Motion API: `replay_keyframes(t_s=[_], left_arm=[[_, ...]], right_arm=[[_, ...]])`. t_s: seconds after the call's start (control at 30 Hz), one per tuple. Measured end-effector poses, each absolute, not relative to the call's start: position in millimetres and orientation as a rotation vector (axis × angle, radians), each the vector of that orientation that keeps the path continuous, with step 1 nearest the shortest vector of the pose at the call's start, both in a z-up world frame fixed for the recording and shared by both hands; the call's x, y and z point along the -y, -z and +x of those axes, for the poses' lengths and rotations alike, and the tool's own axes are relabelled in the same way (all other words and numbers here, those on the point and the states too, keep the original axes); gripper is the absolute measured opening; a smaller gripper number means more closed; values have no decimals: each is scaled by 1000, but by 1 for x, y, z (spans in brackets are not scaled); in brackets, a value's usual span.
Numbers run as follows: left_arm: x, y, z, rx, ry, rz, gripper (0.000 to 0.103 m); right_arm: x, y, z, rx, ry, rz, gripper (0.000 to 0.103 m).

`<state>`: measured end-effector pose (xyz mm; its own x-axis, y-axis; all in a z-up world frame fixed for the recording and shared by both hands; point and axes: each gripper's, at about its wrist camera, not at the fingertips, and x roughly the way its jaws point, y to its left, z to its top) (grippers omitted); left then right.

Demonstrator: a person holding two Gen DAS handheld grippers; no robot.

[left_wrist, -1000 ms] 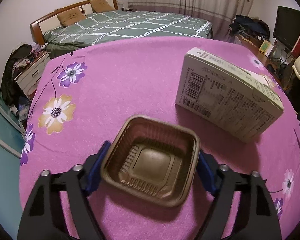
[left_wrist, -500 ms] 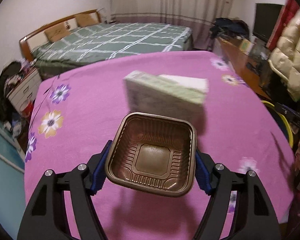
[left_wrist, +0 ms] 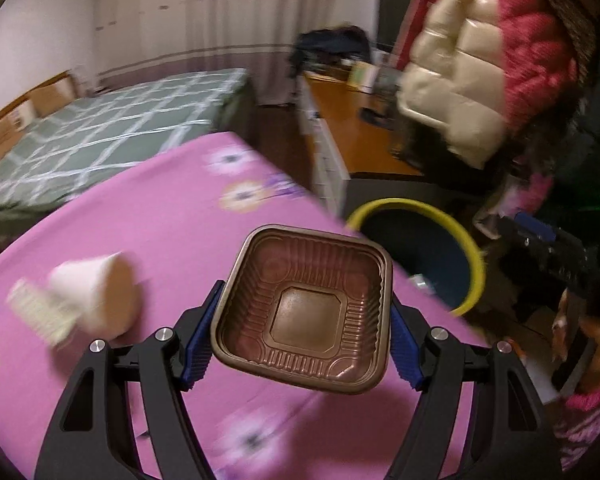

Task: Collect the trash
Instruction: 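Carry the brown tray over the yellow bin and open the left gripper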

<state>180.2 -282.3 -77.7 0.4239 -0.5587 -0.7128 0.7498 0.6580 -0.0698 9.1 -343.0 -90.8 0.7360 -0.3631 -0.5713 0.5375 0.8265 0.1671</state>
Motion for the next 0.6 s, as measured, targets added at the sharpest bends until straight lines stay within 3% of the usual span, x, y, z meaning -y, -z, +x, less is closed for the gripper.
replay_keyframes(t_s=[0.3,0.5,0.57,0.6], left_arm=[[429,108,173,-798,954,419,72],[479,131,181,-849,956,441,73],[483,136,184,-867,960,435,78],[484,137,185,-867,959,428,88]], right_arm=[[376,92,-36,-525,593,364,69],[388,93,-54,-511,649,377,70],[391,91,-59,-508,665,379,71],[392,90,-62,-501,670,384,71]])
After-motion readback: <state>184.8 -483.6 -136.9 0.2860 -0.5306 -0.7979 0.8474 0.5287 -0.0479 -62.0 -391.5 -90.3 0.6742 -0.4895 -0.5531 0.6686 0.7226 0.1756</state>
